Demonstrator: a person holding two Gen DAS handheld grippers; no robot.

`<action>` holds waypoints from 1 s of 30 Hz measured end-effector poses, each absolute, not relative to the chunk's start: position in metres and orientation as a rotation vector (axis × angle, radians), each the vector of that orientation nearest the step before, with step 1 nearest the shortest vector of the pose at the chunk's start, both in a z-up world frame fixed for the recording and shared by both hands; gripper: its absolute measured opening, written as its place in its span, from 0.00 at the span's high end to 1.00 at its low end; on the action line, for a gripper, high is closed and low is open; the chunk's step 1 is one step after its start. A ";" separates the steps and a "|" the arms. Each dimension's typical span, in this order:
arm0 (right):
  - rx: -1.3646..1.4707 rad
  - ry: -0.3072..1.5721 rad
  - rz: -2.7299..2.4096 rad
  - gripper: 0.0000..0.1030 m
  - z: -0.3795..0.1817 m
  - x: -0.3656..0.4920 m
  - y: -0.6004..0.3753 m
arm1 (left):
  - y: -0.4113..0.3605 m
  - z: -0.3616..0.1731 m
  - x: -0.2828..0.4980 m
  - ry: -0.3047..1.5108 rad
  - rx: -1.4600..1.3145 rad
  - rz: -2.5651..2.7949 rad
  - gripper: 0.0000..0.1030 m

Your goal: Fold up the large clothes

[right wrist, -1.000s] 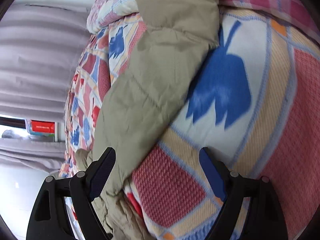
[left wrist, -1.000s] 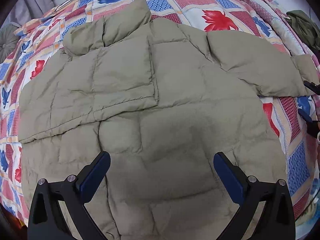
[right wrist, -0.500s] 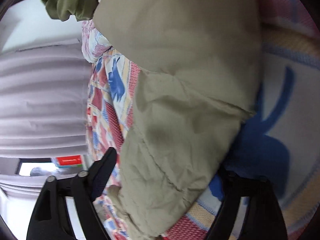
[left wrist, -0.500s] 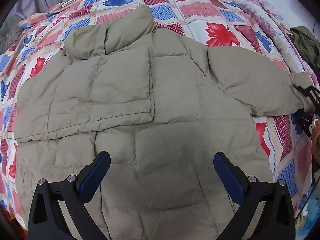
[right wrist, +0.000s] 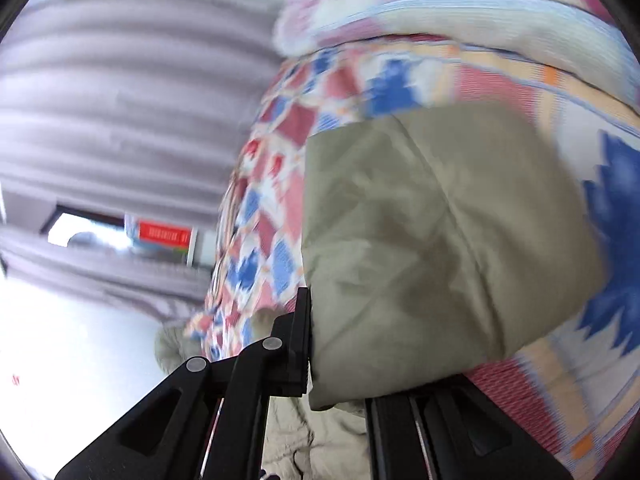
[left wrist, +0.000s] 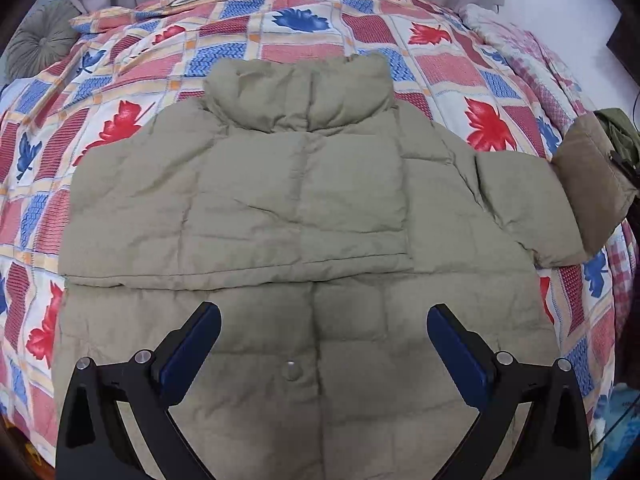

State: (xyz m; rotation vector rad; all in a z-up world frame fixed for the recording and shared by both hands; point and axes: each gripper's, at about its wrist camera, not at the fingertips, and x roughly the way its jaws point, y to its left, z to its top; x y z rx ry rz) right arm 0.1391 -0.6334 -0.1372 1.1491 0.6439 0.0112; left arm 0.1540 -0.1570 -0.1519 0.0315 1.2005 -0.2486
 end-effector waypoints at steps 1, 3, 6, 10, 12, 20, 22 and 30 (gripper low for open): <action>1.101 0.660 0.047 0.94 -0.125 0.148 -0.611 | -0.145 -0.148 0.155 1.189 0.037 -0.238 0.00; 0.993 0.694 0.110 0.94 -0.105 0.166 -0.562 | -0.123 -0.144 0.158 1.169 0.053 -0.221 0.00; 0.818 0.749 0.190 0.94 -0.091 0.184 -0.478 | -0.090 -0.142 0.161 1.153 0.059 -0.197 0.00; 0.620 0.854 0.246 0.94 -0.103 0.206 -0.371 | -0.050 -0.149 0.163 1.162 0.023 -0.151 0.00; 0.572 0.928 0.255 0.94 -0.127 0.212 -0.329 | -0.034 -0.153 0.163 1.168 0.001 -0.130 0.00; 0.553 1.187 0.159 0.77 -0.216 0.208 -0.283 | -0.010 -0.162 0.168 1.173 -0.020 -0.123 0.00; 0.634 1.188 0.172 0.42 -0.220 0.202 -0.293 | -0.006 -0.162 0.172 1.171 -0.035 -0.126 0.00; 0.759 1.090 0.066 0.30 -0.190 0.169 -0.333 | 0.020 -0.160 0.188 1.156 -0.079 -0.099 0.00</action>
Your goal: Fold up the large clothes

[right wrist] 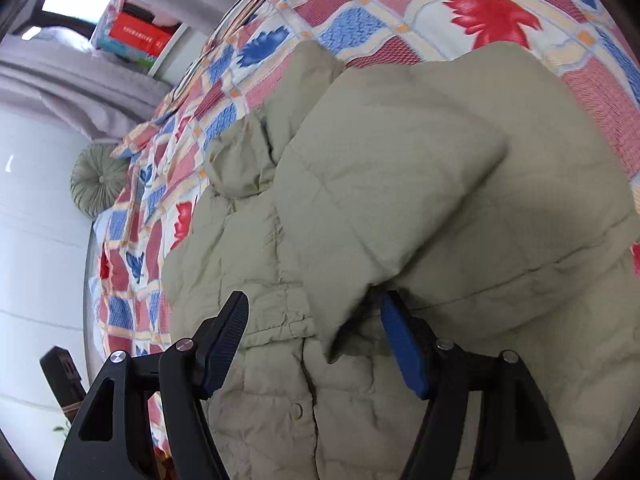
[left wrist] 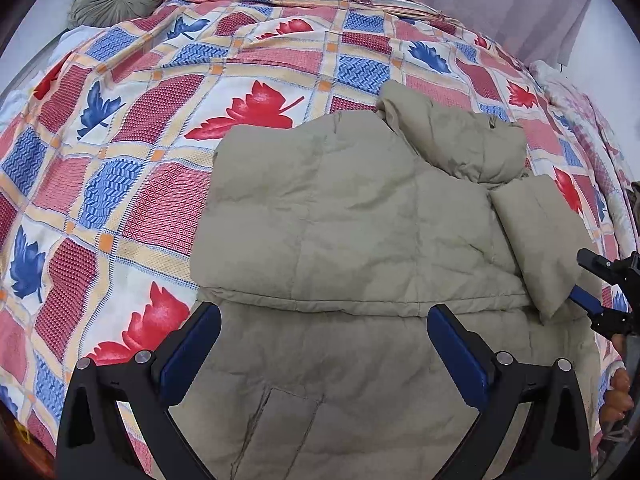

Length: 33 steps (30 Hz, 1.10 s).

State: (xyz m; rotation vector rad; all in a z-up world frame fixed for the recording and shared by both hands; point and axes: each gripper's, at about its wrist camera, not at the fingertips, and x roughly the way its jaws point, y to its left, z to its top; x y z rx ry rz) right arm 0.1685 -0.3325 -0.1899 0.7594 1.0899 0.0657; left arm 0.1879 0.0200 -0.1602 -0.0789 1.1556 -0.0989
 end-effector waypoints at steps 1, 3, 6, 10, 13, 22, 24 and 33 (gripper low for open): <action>0.803 1.069 0.032 0.30 -0.190 0.167 -0.341 | 0.024 -0.160 0.189 1.156 -0.083 -0.096 0.00; 0.891 1.035 -0.025 0.34 -0.193 0.169 -0.357 | 0.034 -0.158 0.192 1.150 -0.088 -0.087 0.00; 0.908 1.011 -0.047 0.91 -0.186 0.185 -0.355 | 0.048 -0.152 0.197 1.134 -0.092 -0.084 0.00; 0.649 0.983 0.095 0.91 -0.154 0.223 -0.291 | 0.066 -0.145 0.206 1.112 -0.139 -0.089 0.00; 0.468 1.039 0.191 0.87 -0.155 0.241 -0.228 | 0.072 -0.145 0.213 1.107 -0.208 -0.122 0.00; 0.361 1.237 0.270 0.27 -0.193 0.209 -0.191 | 0.034 -0.173 0.230 1.189 -0.404 -0.330 0.00; 0.381 1.229 0.242 0.27 -0.189 0.193 -0.214 | 0.022 -0.184 0.239 1.215 -0.444 -0.351 0.00; 0.793 1.184 -0.110 0.27 -0.205 0.138 -0.394 | -0.047 -0.224 0.290 1.311 -0.350 -0.348 0.56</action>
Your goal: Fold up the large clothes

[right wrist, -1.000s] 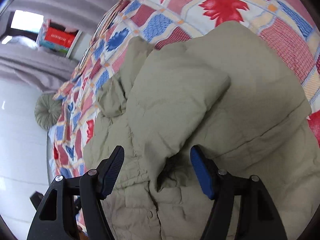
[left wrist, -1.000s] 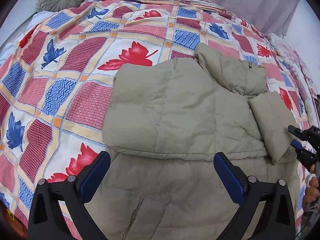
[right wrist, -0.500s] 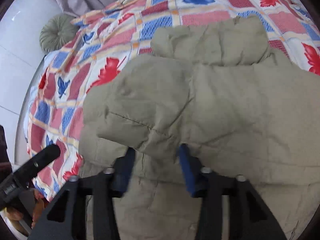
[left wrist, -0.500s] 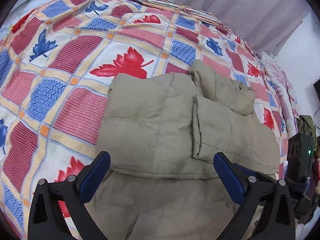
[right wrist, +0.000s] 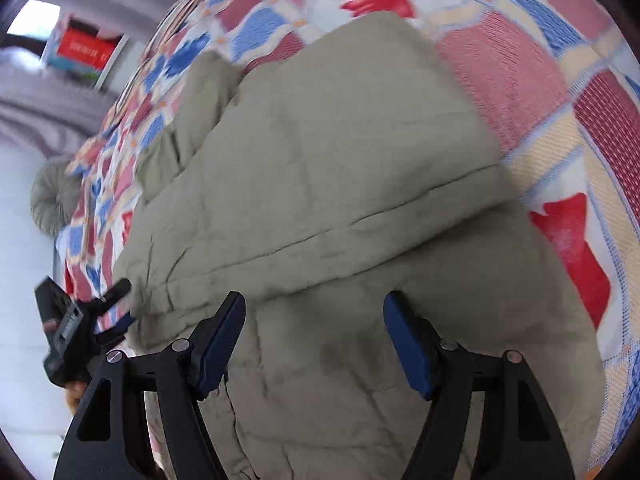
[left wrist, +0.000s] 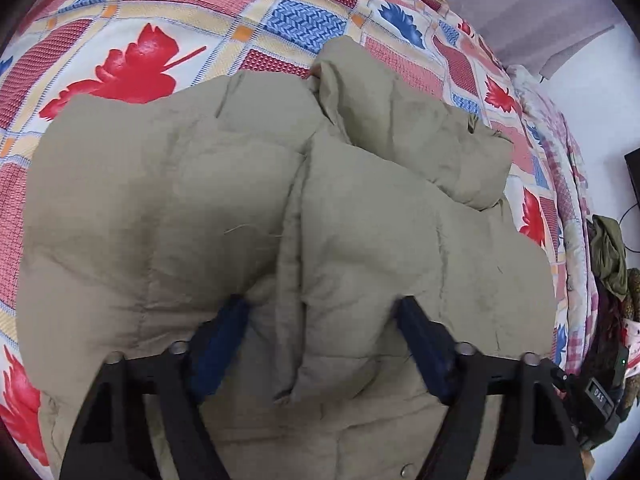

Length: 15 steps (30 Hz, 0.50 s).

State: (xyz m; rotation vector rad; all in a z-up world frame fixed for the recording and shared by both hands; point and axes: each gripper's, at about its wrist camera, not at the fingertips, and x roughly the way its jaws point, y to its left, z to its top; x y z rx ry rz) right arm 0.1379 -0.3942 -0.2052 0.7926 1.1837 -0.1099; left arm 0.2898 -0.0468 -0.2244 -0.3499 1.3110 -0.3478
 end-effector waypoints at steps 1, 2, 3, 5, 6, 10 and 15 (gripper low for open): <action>0.843 1.161 -0.131 0.27 -0.206 0.135 -0.408 | -0.053 -0.224 0.292 1.319 -0.367 -0.376 0.71; 0.886 1.135 -0.145 0.27 -0.206 0.133 -0.420 | -0.055 -0.222 0.293 1.329 -0.375 -0.368 0.87; 0.920 1.110 -0.160 0.27 -0.206 0.133 -0.430 | -0.057 -0.216 0.292 1.307 -0.372 -0.355 0.88; 0.967 1.067 -0.198 0.27 -0.205 0.136 -0.444 | -0.054 -0.201 0.285 1.254 -0.351 -0.346 0.90; 0.988 1.044 -0.214 0.30 -0.204 0.138 -0.450 | -0.050 -0.195 0.279 1.232 -0.339 -0.335 0.90; 0.995 1.039 -0.225 0.91 -0.203 0.156 -0.455 | -0.027 -0.203 0.259 1.233 -0.240 -0.282 0.90; 0.856 1.103 -0.172 0.91 -0.215 0.170 -0.432 | -0.018 -0.231 0.258 1.258 -0.229 -0.258 0.89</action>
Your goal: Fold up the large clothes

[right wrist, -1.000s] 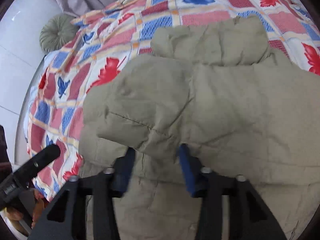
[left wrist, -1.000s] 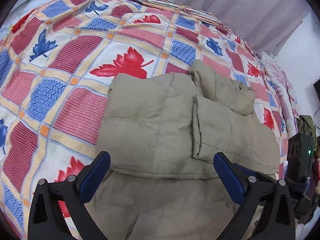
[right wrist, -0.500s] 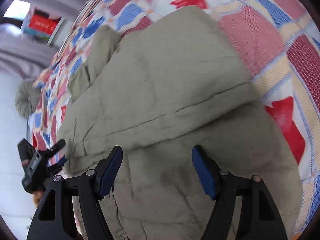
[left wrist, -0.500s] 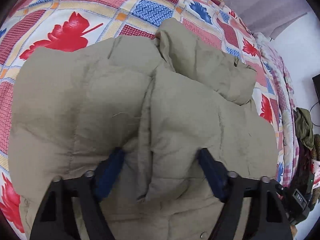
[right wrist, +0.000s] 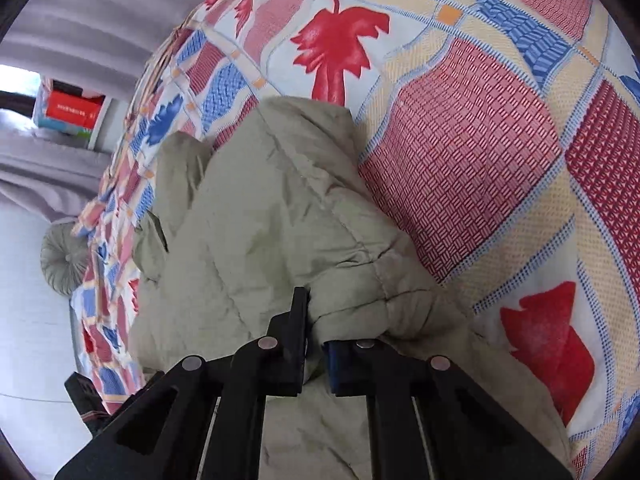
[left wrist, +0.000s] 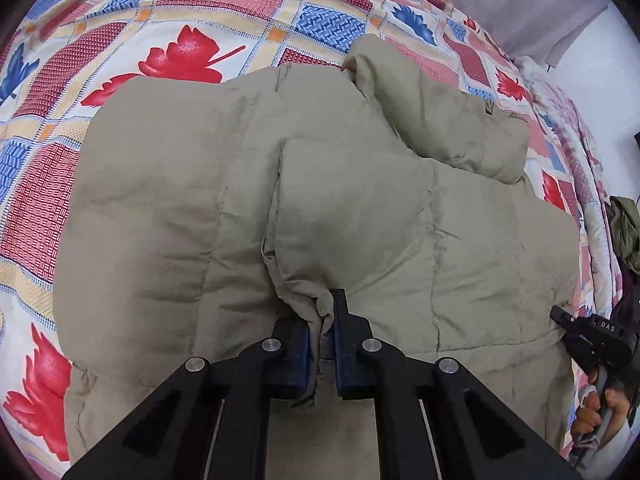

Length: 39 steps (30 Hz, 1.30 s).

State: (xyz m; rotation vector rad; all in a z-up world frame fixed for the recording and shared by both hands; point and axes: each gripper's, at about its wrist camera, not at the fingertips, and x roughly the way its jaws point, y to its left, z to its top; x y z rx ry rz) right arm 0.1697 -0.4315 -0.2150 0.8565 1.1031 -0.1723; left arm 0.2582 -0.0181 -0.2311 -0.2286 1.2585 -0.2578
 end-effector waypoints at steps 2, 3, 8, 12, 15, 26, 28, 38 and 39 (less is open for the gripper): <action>0.876 1.112 -0.194 0.91 -0.230 0.167 -0.432 | -0.020 -0.231 0.260 1.255 -0.220 -0.247 0.89; 0.900 1.106 -0.200 0.91 -0.236 0.165 -0.434 | -0.020 -0.229 0.260 1.254 -0.213 -0.241 0.89; 0.871 1.147 -0.194 0.76 -0.227 0.164 -0.432 | -0.005 -0.199 0.249 1.211 -0.111 -0.203 0.89; 0.793 1.214 -0.162 0.51 -0.202 0.148 -0.425 | 0.022 -0.171 0.245 1.148 -0.083 -0.142 0.89; 0.663 1.153 -0.151 0.66 -0.173 0.132 -0.420 | 0.027 -0.158 0.247 1.104 -0.121 -0.197 0.89; 0.393 1.097 -0.187 0.72 -0.180 0.217 -0.416 | -0.040 -0.230 0.287 1.166 -0.062 -0.196 0.89; 0.438 1.121 -0.222 0.76 -0.201 0.223 -0.424 | -0.042 -0.233 0.291 1.165 -0.078 -0.202 0.89; 0.467 1.103 -0.345 0.75 -0.204 0.211 -0.456 | -0.050 -0.233 0.289 1.190 -0.003 -0.175 0.89; 0.479 1.102 -0.366 0.74 -0.200 0.205 -0.461 | -0.051 -0.231 0.289 1.191 -0.001 -0.172 0.89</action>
